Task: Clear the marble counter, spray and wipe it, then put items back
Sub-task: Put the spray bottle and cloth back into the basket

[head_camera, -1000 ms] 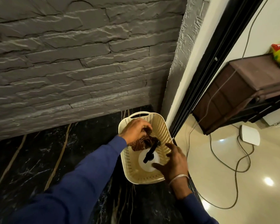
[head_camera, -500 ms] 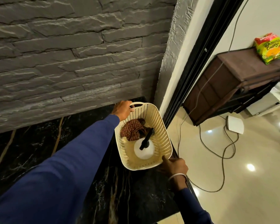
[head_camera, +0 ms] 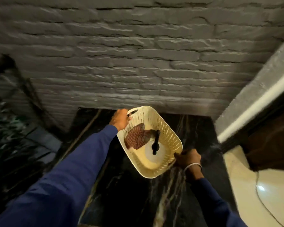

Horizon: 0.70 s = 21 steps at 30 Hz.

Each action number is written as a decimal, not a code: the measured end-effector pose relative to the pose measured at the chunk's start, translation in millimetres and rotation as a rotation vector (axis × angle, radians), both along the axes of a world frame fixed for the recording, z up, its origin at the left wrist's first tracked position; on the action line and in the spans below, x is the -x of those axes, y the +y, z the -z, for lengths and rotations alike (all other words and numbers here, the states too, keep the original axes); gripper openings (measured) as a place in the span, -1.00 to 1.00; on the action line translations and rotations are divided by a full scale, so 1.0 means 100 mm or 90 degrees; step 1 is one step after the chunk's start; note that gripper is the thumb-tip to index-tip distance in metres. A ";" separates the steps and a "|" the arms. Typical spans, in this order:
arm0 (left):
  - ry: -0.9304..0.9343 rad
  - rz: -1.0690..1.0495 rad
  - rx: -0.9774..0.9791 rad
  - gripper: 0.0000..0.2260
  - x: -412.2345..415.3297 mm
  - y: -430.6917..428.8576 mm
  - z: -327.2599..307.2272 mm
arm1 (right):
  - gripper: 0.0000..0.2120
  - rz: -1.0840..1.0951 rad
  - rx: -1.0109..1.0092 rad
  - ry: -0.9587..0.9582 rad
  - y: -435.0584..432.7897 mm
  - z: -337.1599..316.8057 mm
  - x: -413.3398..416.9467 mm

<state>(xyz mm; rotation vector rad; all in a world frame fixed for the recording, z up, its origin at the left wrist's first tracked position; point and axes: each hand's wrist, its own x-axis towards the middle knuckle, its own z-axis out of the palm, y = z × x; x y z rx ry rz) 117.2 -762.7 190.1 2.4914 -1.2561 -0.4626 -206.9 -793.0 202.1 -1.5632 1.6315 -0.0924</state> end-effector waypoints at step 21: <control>0.361 -0.781 0.224 -0.83 0.14 4.03 0.58 | -0.74 -0.854 0.348 0.197 1.62 -0.17 -4.26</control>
